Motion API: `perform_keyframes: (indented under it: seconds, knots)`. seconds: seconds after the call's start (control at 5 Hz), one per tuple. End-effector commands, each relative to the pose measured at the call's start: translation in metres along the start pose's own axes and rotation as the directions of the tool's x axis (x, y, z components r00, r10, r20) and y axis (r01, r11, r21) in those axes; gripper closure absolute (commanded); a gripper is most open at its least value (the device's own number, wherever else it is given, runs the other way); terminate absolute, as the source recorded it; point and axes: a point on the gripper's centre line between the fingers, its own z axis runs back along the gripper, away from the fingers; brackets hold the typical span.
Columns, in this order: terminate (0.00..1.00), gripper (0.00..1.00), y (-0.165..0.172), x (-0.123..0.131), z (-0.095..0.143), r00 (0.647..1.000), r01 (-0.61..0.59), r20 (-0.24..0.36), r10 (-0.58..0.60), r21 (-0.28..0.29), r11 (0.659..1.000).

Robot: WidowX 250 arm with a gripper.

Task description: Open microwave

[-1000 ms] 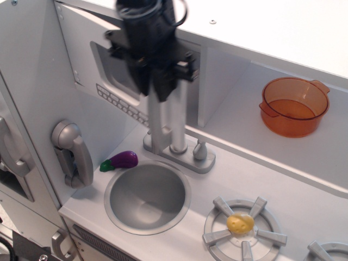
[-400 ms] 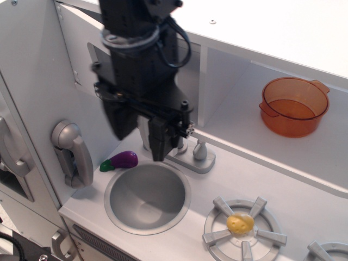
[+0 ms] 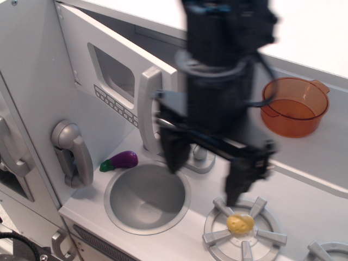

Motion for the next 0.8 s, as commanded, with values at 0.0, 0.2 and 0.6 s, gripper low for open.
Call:
perform_keyframes:
  seconds: [0.0, 0.2, 0.6]
  knots:
    - [0.00, 0.00, 0.004, 0.081, 0.016, 0.990, -0.088, 0.107, 0.090, -0.025, 0.996]
    - [0.00, 0.00, 0.029, 0.106, 0.023, 0.976, -0.149, 0.155, 0.152, -0.026, 0.988]
    - [0.00, 0.00, 0.080, 0.101, 0.040, 0.967, -0.133, 0.220, 0.131, -0.009, 0.991]
